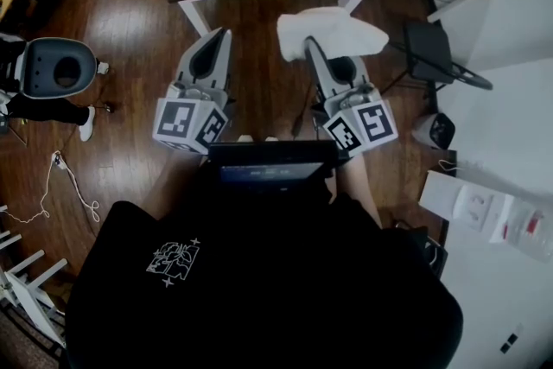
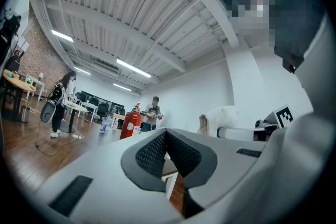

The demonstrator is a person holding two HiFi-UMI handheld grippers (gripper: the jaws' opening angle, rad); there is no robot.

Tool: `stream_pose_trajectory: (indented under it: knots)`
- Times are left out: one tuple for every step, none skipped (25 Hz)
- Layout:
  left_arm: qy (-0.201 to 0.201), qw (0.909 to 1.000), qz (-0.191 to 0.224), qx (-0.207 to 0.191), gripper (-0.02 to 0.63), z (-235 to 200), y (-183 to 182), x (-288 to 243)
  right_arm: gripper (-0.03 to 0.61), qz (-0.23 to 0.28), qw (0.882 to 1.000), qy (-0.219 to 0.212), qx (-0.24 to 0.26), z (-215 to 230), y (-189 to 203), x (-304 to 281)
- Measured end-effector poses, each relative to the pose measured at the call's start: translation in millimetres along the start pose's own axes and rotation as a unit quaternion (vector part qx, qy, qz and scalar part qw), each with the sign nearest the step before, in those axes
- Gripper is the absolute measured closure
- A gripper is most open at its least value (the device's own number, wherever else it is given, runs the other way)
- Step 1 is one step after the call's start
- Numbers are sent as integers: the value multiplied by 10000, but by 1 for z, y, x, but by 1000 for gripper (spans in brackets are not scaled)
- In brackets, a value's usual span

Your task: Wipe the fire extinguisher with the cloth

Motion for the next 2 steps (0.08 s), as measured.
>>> stream_pose_trajectory:
  knots:
    - [-2, 10000, -1, -4, 614, 0, 0, 0, 480, -2, 10000, -3, -6, 0, 0, 0]
    - [-4, 10000, -1, -8, 614, 0, 1, 0, 480, -4, 10000, -6, -12, 1, 1, 0]
Point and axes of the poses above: the fingertips, and each gripper's own axes: x backward along the fingers, z to its right, y out of its underside, the point moved 6 cm from there along x, backward along the fingers, and after that the axes turned 4 degrees about -x, right-handed, at the moved point
